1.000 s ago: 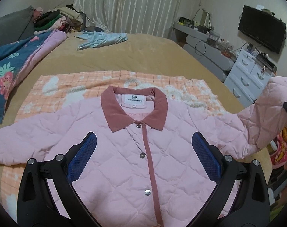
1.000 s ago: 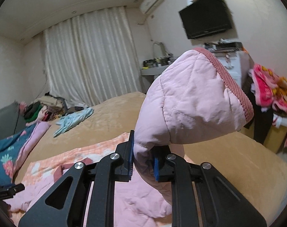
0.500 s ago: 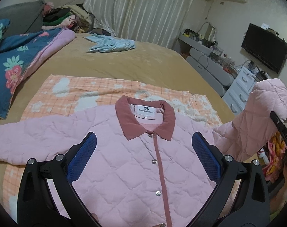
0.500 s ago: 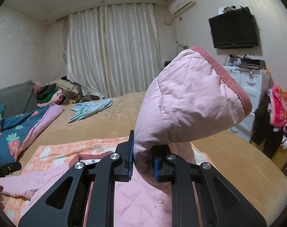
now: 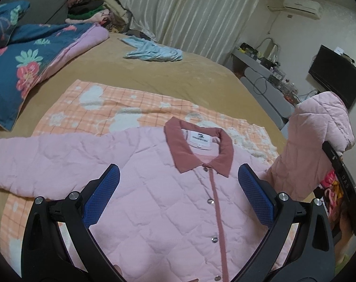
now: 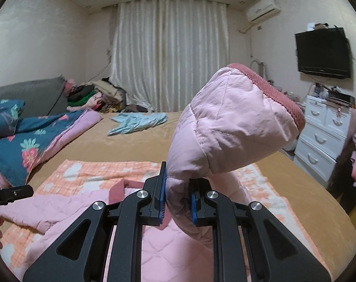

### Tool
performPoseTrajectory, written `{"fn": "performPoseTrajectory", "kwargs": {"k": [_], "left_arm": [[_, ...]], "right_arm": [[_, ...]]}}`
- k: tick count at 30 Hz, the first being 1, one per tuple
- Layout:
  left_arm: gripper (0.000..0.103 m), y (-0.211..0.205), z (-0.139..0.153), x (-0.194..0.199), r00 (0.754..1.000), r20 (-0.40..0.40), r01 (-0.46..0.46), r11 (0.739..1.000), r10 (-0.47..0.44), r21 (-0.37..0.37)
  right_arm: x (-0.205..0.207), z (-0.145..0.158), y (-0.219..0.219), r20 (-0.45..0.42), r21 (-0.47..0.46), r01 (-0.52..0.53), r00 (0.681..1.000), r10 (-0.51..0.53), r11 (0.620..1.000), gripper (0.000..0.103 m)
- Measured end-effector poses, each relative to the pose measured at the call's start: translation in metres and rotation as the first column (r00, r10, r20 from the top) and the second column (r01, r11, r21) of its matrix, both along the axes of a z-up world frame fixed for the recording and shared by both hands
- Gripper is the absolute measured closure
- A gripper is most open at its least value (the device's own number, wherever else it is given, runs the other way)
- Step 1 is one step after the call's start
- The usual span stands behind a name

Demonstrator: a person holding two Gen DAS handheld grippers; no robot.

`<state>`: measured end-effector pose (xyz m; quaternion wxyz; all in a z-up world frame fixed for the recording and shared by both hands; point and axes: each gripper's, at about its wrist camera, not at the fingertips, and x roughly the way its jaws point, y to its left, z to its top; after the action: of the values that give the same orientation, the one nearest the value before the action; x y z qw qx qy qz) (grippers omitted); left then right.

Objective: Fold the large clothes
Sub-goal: 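Carry the sleeve across the coat front with the right gripper and release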

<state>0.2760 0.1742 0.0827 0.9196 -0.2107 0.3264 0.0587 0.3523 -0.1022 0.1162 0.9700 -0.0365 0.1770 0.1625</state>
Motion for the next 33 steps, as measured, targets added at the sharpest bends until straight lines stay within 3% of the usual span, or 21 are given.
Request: {"fn": "performPoseTrajectory", "kwargs": {"k": [12,23,29,32,33], "left_arm": [[0.008,0.031,-0.016,-0.005,1.0,0.017,-0.002,0.995,0.003,-0.096],[0.008,0.036,-0.036,-0.004,1.0,-0.004,0.009,0.989,-0.01,-0.149],[0.008,0.037,-0.055,-0.003,0.999,-0.016,0.036,0.969,-0.041,-0.243],[0.008,0.037,-0.066,-0.001,0.998,-0.038,0.028,0.956,-0.04,-0.291],[0.008,0.036,-0.069,-0.001,0.998,-0.046,0.025,0.954,-0.041,-0.3]], "right_arm": [[0.01,-0.055,0.074,-0.087,-0.075,-0.106,0.991,0.099,0.992,0.088],[0.017,-0.136,0.124,-0.272,-0.109,-0.18,0.951,0.144,0.978,0.084],[0.007,-0.161,0.147,-0.344,-0.108,-0.257,0.916,0.206,0.96,0.072],[0.0,-0.165,0.153,-0.367,-0.092,-0.31,0.894,0.257,0.946,0.06],[-0.004,-0.165,0.153,-0.374,-0.073,-0.335,0.882,0.285,0.94,0.05]]}}
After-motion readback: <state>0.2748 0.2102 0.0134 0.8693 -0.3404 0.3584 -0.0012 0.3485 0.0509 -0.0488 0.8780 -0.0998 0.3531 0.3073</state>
